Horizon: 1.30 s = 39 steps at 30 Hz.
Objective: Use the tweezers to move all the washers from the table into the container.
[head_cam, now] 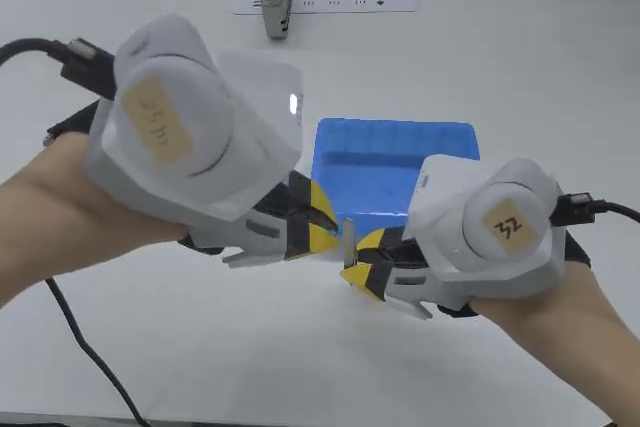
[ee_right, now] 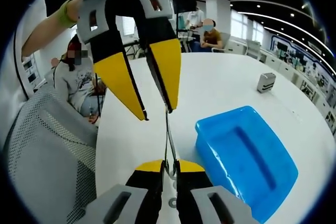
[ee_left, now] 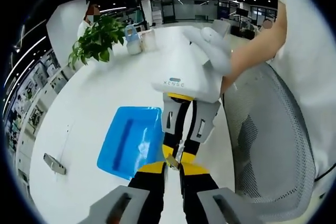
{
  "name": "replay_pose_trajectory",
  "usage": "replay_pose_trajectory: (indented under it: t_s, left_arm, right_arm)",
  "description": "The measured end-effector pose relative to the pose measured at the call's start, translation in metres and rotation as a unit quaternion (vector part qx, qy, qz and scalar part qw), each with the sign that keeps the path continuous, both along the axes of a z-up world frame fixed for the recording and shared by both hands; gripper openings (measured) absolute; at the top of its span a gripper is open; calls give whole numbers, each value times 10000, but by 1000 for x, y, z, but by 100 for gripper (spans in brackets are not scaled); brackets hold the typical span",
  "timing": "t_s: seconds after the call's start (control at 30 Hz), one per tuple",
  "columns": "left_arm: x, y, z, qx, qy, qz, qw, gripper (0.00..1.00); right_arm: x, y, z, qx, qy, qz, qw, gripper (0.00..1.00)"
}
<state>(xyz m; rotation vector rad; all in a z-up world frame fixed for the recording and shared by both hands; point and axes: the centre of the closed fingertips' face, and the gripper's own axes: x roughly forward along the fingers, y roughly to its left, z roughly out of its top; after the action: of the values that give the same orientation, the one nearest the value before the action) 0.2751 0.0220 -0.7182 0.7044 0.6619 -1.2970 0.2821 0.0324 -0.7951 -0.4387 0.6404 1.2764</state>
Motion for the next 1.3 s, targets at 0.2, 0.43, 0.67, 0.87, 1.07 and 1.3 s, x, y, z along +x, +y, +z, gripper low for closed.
replay_pose_trajectory:
  t_s: [0.2, 0.43, 0.67, 0.87, 1.07, 1.3]
  left_arm:
    - [-1, -6, 2, -44, -32, -153, 9999, 4]
    - [-4, -6, -1, 90, 129, -310, 9994, 0]
    - [-6, -7, 0, 119, 214, -523, 9983, 0]
    - [-3, -8, 1, 212, 190, -664, 9974, 0]
    - [-3, -17, 25, -887, 517, 114, 9946, 19]
    - [-13, -1, 28, -1701, 425, 1193, 9772, 38]
  right_arm:
    - [-1, 1, 0, -51, -60, 76, 9999, 5]
    - [-2, 1, -1, -107, -94, 123, 9998, 7]
    - [-3, 10, 13, 311, -13, 162, 9994, 15]
    - [-1, 12, 12, 150, -90, 343, 9993, 4]
    - [0, 2, 10, -5, -135, 183, 9997, 2]
    - [5, -4, 21, 575, 84, -318, 9978, 2]
